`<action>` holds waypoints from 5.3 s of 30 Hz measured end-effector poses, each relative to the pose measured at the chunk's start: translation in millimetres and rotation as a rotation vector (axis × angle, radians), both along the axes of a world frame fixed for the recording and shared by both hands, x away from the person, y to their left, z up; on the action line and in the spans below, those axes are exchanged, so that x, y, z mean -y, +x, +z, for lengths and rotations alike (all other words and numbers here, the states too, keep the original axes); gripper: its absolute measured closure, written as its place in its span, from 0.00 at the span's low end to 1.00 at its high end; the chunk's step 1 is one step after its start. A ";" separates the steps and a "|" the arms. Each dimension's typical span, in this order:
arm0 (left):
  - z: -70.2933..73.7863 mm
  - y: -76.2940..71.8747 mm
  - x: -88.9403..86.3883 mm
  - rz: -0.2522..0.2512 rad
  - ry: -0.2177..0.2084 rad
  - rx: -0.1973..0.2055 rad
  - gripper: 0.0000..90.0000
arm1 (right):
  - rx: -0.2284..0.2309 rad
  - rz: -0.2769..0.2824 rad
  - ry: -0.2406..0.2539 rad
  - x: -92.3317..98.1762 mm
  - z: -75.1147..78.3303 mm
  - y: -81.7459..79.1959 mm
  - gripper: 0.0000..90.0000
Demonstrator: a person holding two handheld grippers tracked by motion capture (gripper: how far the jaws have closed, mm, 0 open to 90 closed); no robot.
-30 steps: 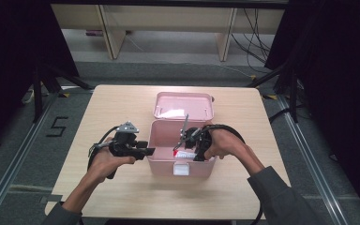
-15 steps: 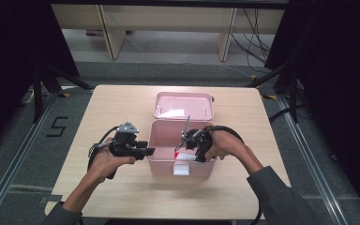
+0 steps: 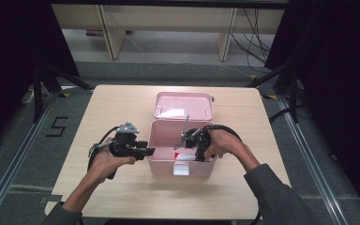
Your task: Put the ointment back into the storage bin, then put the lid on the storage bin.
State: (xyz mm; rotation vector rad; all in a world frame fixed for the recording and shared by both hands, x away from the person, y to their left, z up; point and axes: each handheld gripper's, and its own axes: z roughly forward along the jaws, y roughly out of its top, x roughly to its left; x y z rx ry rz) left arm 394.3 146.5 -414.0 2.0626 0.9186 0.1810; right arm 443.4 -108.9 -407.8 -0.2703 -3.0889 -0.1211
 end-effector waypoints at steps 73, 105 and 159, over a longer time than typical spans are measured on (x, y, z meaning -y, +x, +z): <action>0.1 32.1 8.1 0.031 0.036 0.006 0.55 | 0.211 -0.477 0.384 68.5 59.0 24.1 0.57; 11.1 96.9 28.7 0.065 0.194 -0.018 0.74 | 0.230 -0.605 0.423 88.8 58.6 39.5 0.55; 10.7 74.5 38.3 0.030 0.202 0.031 0.88 | 0.339 -0.924 0.443 94.4 38.1 112.4 0.63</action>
